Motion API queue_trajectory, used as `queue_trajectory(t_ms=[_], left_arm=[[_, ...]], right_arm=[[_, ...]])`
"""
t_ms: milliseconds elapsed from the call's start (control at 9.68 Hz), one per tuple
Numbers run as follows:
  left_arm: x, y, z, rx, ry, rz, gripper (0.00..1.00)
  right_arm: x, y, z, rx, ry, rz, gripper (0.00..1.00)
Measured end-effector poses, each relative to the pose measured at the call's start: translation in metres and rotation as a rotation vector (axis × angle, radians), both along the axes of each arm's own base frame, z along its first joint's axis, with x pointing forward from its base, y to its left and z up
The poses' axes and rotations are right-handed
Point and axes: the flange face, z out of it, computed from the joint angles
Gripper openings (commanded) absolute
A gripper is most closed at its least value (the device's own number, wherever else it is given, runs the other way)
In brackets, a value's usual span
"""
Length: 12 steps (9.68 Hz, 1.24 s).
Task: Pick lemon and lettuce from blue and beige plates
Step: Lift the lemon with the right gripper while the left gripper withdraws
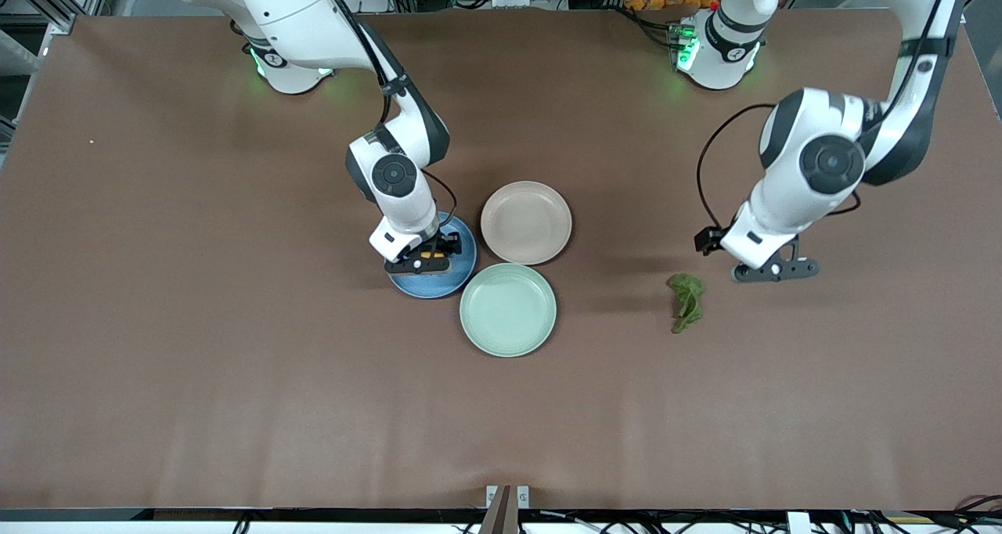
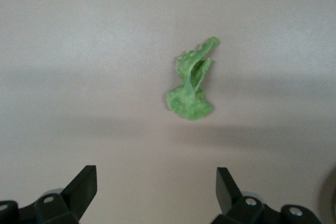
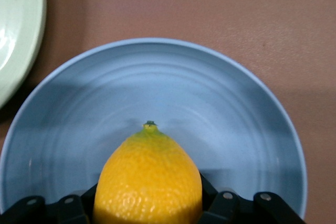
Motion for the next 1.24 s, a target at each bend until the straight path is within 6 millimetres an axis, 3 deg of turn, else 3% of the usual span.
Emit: queue_trajectory(t_ms=[413, 929, 1239], left_arm=[[0.003, 0.014, 0.044, -0.021, -0.085, 0.036, 1.0], [0.012, 0.011, 0.14, -0.061, -0.177, 0.055, 1.0], [0.008, 0.009, 0.193, -0.104, -0.167, 0.0, 1.0]], right_arm=[[0.039, -0.011, 0.043, -0.03, 0.058, -0.051, 0.4], [0.08, -0.037, 0.086, -0.026, 0.071, -0.087, 0.38], [0.101, -0.071, 0.101, -0.034, 0.11, -0.042, 0.38]])
